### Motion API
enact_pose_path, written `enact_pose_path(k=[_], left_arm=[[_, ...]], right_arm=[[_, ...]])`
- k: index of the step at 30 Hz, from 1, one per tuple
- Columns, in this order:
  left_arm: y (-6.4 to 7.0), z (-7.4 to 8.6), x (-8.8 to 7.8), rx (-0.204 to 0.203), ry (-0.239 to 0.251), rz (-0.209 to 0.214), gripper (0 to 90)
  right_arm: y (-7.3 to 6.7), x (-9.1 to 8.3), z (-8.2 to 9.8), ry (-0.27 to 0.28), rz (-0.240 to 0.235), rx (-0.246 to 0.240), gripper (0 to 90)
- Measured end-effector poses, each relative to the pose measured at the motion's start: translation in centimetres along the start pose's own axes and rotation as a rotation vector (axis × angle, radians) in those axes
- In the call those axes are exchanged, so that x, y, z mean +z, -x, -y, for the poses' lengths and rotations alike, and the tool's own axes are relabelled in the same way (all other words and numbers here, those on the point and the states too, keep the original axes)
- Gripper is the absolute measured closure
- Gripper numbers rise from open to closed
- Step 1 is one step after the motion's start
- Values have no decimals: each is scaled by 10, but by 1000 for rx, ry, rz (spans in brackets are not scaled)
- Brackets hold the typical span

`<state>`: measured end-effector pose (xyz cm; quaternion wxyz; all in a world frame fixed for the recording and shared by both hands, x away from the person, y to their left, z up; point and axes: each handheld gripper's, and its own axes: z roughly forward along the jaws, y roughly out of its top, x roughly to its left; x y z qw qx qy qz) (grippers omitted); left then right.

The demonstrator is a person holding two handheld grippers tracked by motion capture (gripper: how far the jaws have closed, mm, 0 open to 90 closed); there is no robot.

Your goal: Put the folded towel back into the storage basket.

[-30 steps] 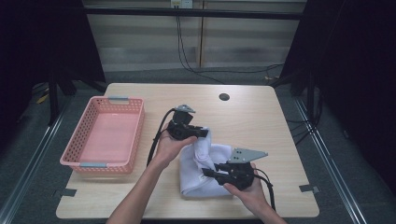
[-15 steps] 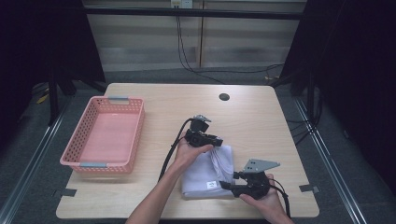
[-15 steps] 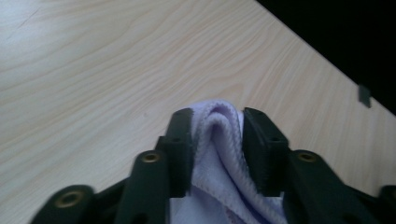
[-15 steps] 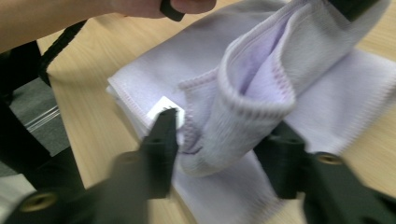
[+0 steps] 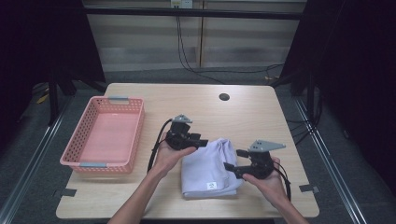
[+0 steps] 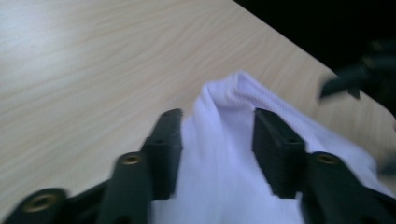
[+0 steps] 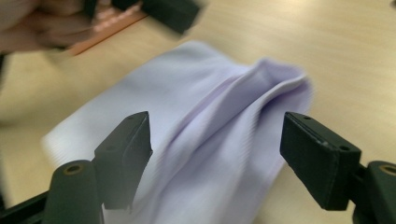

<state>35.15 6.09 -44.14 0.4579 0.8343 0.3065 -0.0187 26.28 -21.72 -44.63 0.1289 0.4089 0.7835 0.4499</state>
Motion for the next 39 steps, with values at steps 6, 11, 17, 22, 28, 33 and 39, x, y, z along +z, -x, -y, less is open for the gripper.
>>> enact_pose_path(k=[6,11,17,22,28,33,39], left_arm=[[18,43,-16,53,-97,20,668],[33,63,-24,64,-136,24,581],[42,84,-34,73,-151,9,498],[42,97,-45,55,-154,-14,446],[51,108,-50,54,-149,-7,285],[52,103,-35,79,-174,18,260],[58,99,-24,126,-204,-25,282]], right_arm=[[23,32,-28,5,55,21,233],[28,58,-38,-21,59,32,239],[37,74,-25,-109,100,24,308],[49,66,-7,-144,110,25,330],[56,70,5,-146,75,43,334],[57,69,3,-133,51,32,298],[53,72,0,-155,6,18,229]])
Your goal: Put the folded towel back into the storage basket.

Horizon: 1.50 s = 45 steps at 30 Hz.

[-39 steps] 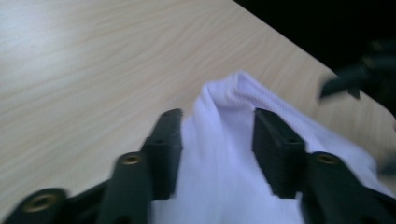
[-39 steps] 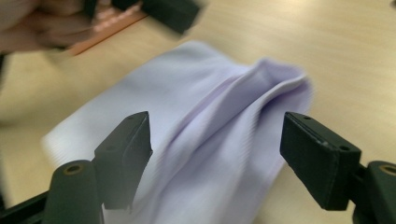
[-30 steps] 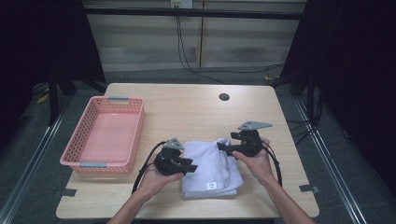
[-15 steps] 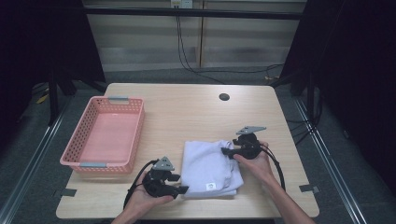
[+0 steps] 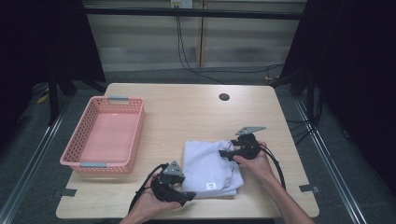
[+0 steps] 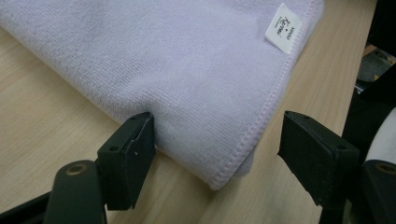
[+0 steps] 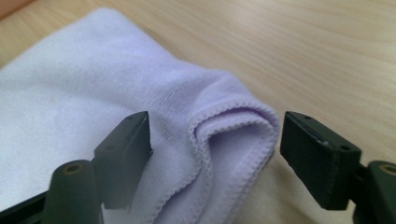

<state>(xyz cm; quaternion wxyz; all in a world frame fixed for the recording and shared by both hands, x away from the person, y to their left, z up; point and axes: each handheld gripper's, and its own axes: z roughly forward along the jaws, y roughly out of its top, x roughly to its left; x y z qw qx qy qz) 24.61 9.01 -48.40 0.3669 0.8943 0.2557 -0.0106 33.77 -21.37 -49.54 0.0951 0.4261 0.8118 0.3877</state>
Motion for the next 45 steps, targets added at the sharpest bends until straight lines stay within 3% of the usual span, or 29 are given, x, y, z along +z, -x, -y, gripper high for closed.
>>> enact_pose_path(k=[1,3,6,10,15,24,27,29,32,36,45], left_arm=[[1,1,0,9,25,-23,324],[0,1,-1,-2,24,-2,317],[0,2,1,1,28,-4,301],[-2,1,4,-11,19,9,296],[1,-2,8,2,-2,0,272],[-2,-2,8,-10,-6,-20,323],[-2,-1,9,-9,-3,-38,369],[-3,-1,9,-5,-4,-58,438],[-5,-2,8,12,-18,-47,528],[-6,-3,7,-2,-11,-30,636],[-9,-6,-1,-27,30,24,703]], right_arm=[[0,1,1,-9,-3,-2,231],[0,1,1,-13,2,-5,229],[3,4,-2,-12,-13,5,221],[3,9,1,-38,-30,20,222],[5,8,1,-48,-49,34,221],[6,9,0,-58,-36,6,190],[4,9,0,-64,-64,-11,236],[1,8,-1,-78,-73,-21,319],[-3,9,-2,-81,-105,-25,473],[-3,9,-1,-77,-135,-10,581],[-6,6,-3,-59,-131,-9,677]])
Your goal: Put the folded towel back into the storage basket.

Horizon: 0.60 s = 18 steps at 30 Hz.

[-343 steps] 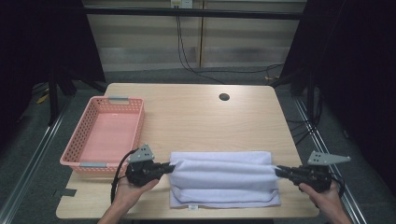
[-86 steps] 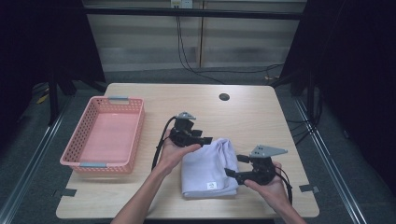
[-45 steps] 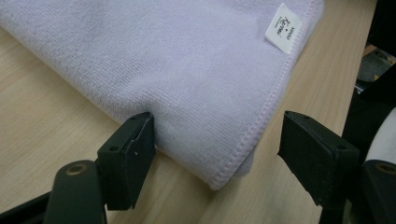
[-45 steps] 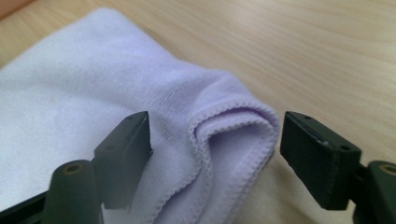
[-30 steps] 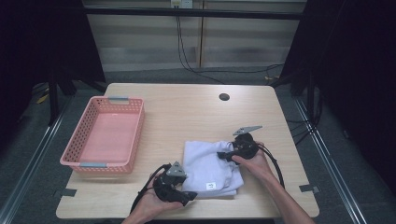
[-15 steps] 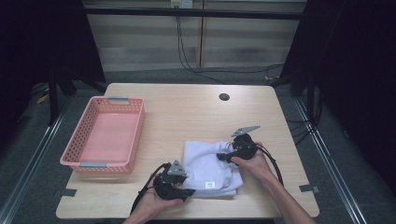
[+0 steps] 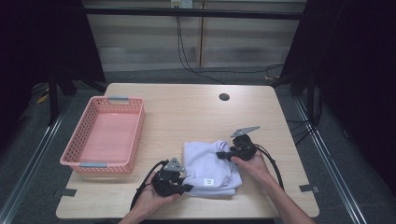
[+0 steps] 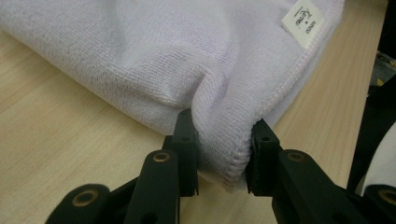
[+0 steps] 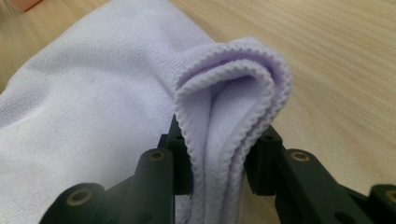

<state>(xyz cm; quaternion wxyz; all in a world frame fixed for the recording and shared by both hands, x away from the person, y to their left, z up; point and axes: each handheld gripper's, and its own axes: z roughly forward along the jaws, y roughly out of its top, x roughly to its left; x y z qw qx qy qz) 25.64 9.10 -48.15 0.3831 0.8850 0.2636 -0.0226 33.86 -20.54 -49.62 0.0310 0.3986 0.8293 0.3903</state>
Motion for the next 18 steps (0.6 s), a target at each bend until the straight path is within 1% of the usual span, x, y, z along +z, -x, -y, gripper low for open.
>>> enact_pose_path(k=[2,4,6,7,8,9,11,13,14,15,18], left_arm=[[-1,-2,-4,-1,8,8,705],[-2,-3,-6,-16,30,20,705],[-2,-6,-8,-10,39,22,706],[-2,-8,-10,-13,34,19,706],[-2,-10,-12,-13,48,26,708],[-3,-11,-13,-17,51,25,708],[-4,-15,-17,-12,65,21,708],[-6,-18,-21,-16,80,32,707],[-7,-19,-23,-18,95,39,707],[-8,-20,-24,-21,95,46,707],[-10,-25,-29,-18,105,41,707]], right_arm=[[-1,-1,-1,-3,5,6,678],[-1,-1,-3,-1,8,7,679],[-1,-3,-4,-1,4,3,679],[0,-4,-6,3,-2,6,679],[2,-6,-7,11,-14,15,679],[3,-7,-9,21,-16,16,679],[5,-11,-13,42,-27,31,679],[6,-13,-17,44,-27,29,679],[6,-14,-19,47,-27,27,679],[5,-16,-22,45,-26,27,679],[5,-19,-29,56,-28,20,679]])
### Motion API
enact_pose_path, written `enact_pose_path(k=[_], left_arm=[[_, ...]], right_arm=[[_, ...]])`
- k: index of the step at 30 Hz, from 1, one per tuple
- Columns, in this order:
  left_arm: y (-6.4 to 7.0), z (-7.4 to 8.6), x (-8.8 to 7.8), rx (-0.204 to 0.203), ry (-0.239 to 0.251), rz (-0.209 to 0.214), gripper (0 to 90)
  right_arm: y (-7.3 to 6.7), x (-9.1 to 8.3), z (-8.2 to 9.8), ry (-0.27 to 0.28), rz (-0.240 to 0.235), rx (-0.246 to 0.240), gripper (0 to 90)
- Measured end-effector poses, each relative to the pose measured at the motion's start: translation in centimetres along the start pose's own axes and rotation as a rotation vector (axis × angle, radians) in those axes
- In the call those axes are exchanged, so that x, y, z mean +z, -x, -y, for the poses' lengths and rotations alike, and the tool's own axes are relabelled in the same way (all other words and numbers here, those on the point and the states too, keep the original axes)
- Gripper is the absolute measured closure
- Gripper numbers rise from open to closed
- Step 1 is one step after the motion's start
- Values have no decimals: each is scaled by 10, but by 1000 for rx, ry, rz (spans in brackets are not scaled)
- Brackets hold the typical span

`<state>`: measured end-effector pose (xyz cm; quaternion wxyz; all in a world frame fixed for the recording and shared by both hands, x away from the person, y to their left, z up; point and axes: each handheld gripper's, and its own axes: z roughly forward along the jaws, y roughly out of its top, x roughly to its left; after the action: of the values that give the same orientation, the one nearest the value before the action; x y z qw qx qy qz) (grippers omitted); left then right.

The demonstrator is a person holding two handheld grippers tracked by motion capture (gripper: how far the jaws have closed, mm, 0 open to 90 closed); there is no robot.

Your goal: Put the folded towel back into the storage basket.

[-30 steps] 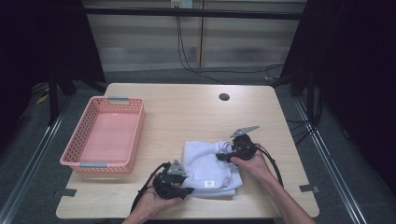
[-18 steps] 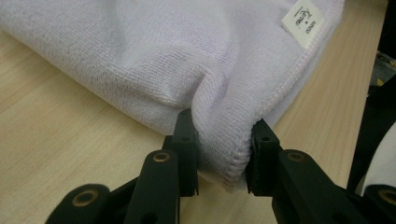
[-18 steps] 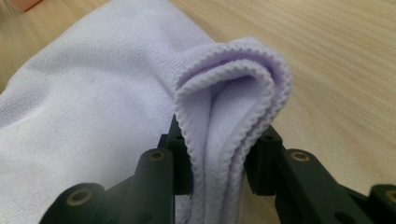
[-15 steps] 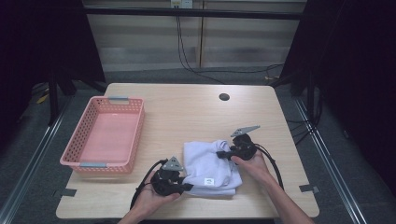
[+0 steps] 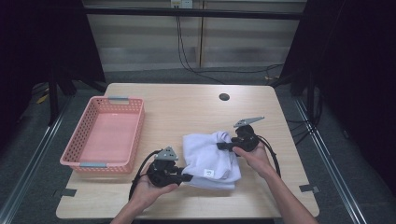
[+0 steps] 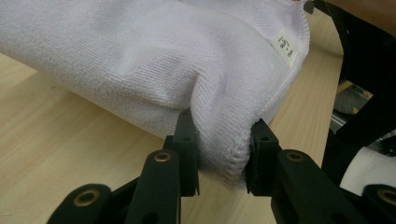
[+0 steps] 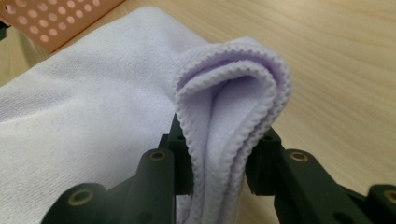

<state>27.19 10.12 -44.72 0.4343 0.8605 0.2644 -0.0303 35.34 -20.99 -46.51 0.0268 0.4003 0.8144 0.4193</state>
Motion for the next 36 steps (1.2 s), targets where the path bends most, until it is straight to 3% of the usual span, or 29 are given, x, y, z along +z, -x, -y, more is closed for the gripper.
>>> enact_pose_path(k=[10,19,29,36], left_arm=[[-3,-22,-18,15,59,-4,707],[-11,-33,-36,29,69,1,708],[-24,-35,-61,18,107,-12,708],[-40,-27,-86,-22,152,-35,708]], right_arm=[[1,-11,-26,46,-9,-11,679],[-4,-14,-46,71,-17,-37,680],[-11,-5,-73,93,-41,-52,682],[-24,11,-98,93,-63,-74,683]])
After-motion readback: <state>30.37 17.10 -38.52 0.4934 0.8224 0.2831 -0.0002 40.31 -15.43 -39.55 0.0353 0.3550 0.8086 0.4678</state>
